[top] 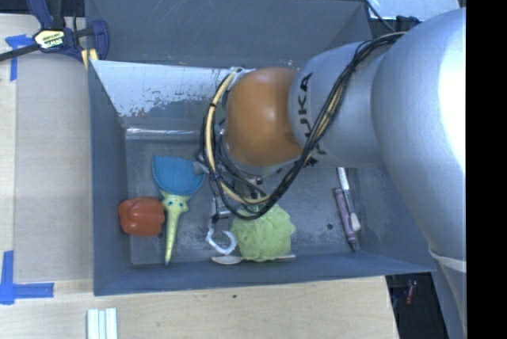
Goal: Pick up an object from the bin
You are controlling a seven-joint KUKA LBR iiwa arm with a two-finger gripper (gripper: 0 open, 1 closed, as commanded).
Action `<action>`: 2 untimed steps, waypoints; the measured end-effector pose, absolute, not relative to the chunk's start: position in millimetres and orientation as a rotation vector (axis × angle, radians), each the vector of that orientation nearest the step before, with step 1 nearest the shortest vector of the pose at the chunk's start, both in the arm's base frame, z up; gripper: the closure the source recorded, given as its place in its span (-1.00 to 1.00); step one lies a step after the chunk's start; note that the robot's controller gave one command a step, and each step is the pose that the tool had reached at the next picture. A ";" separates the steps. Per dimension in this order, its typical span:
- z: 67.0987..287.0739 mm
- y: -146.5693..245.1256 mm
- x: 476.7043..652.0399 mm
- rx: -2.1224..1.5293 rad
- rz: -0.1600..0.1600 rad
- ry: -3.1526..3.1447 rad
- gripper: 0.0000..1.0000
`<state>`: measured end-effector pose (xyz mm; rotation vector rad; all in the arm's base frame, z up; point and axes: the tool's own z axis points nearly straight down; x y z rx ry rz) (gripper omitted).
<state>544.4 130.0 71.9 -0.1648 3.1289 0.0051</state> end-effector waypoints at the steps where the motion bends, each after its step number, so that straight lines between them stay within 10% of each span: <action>1: 72.0 98.2 549.1 0.051 0.007 3.131 -1.00; 2: 71.7 101.1 509.5 -0.124 0.009 3.122 1.00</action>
Offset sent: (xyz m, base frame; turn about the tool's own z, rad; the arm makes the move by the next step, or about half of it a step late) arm -0.0363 -0.0286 -0.0019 0.0241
